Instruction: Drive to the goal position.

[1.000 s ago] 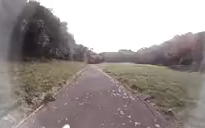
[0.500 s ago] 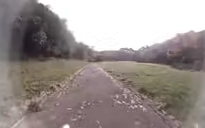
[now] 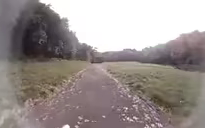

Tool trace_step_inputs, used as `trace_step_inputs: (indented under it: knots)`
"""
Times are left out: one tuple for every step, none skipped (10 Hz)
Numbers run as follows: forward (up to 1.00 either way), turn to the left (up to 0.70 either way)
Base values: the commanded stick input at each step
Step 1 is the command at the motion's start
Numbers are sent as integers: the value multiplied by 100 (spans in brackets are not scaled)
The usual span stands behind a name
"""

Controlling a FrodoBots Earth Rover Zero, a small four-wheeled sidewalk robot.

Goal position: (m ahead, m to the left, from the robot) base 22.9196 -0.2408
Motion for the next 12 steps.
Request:
trace_step_inputs:
  knots:
    - [0,0]
    - [0,0]
    - [0,0]
    - [0,0]
    - [0,0]
    - [0,0]
    - [0,0]
    - [0,0]
    - [4,0]
    - [13,0]
    - [34,0]
    - [78,0]
